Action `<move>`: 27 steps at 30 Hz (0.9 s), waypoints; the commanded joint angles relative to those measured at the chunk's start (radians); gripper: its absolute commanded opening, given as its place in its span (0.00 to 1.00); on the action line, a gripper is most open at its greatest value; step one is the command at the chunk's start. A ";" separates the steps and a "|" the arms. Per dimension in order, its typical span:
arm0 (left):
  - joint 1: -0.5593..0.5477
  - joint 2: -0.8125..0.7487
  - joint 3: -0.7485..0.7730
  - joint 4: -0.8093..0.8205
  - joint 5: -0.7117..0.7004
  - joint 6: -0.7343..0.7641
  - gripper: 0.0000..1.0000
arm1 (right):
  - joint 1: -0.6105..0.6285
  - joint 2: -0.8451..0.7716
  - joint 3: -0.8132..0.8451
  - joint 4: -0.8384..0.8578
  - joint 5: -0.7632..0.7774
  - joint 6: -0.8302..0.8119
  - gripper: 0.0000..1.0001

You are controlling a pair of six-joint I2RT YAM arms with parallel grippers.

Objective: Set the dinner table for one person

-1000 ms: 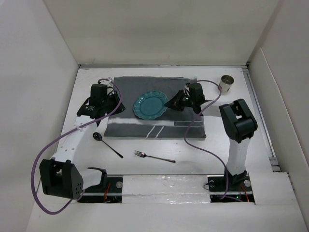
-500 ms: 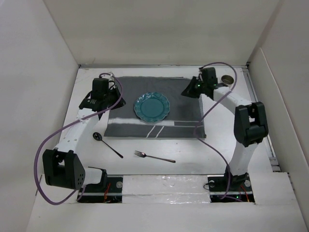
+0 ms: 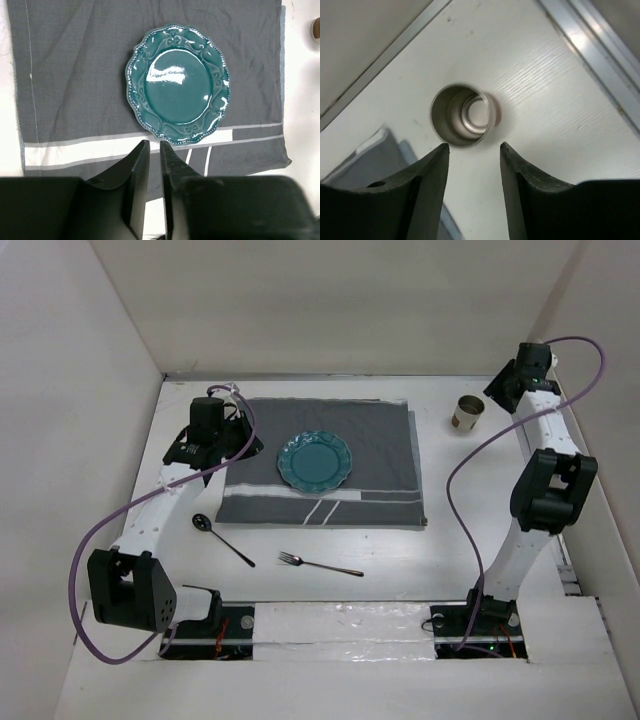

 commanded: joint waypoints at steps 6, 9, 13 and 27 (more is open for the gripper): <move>-0.003 0.012 0.016 0.048 0.030 0.019 0.15 | -0.008 0.298 0.348 -0.226 0.005 -0.052 0.48; -0.003 0.032 0.021 0.045 0.036 0.019 0.15 | -0.008 0.341 0.371 -0.228 -0.004 -0.052 0.33; -0.003 0.041 0.022 0.045 0.031 0.018 0.15 | 0.001 0.317 0.324 -0.213 0.048 -0.028 0.00; -0.003 0.020 0.053 0.002 0.024 0.018 0.14 | 0.293 0.254 0.414 -0.231 -0.018 -0.144 0.00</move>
